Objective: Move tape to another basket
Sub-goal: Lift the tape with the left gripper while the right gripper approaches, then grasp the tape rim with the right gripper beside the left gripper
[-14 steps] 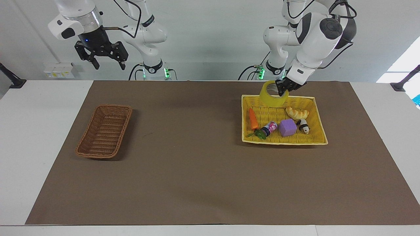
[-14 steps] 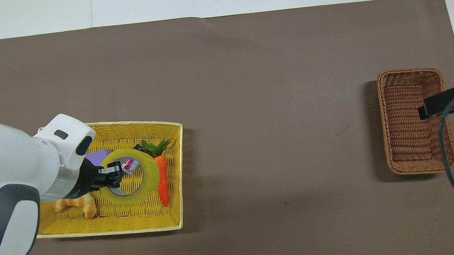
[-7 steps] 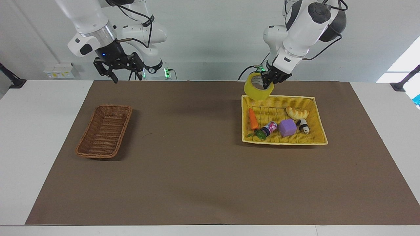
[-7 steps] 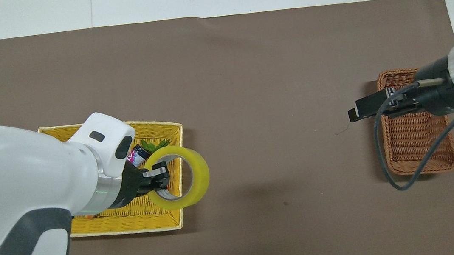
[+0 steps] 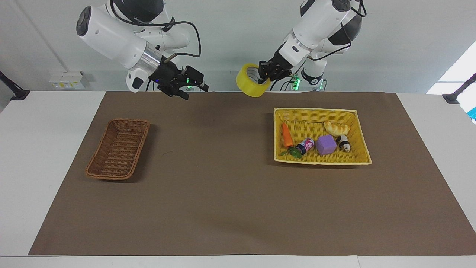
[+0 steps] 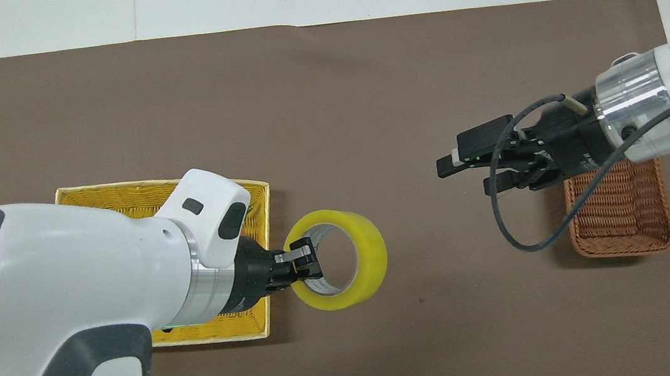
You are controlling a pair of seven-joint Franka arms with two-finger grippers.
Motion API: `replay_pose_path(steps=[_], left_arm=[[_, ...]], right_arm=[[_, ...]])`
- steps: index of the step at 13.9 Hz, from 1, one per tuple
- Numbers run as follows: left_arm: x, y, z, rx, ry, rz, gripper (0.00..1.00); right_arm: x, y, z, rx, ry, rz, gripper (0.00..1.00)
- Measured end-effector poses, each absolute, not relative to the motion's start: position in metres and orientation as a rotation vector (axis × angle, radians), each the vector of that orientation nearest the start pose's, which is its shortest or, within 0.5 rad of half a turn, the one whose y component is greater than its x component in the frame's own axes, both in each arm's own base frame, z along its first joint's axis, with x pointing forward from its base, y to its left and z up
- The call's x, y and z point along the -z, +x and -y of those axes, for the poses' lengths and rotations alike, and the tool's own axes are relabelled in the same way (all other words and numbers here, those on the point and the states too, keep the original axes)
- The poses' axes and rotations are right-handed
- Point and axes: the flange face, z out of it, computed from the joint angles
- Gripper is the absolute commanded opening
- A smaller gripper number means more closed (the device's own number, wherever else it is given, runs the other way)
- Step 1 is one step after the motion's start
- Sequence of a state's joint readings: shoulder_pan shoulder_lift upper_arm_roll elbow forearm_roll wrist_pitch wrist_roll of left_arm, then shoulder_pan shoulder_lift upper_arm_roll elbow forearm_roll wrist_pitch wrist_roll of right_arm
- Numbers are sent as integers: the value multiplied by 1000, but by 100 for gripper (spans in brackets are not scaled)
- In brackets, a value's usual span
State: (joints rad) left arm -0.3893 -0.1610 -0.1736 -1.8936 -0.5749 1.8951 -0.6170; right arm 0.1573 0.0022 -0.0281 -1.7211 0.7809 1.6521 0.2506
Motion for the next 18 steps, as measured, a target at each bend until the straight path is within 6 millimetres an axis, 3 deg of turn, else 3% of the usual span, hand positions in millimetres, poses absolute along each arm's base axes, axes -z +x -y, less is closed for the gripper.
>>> replay_pose_path(steps=[6, 11, 18], left_arm=[[-587, 402, 371, 234, 2545, -165, 0], [-599, 410, 376, 167, 2469, -201, 0], [-591, 421, 390, 135, 2447, -234, 0]], right_arm=[[-571, 542, -165, -336, -2123, -309, 100], [-570, 522, -168, -331, -2062, -249, 100], [-571, 511, -168, -348, -2043, -205, 100]])
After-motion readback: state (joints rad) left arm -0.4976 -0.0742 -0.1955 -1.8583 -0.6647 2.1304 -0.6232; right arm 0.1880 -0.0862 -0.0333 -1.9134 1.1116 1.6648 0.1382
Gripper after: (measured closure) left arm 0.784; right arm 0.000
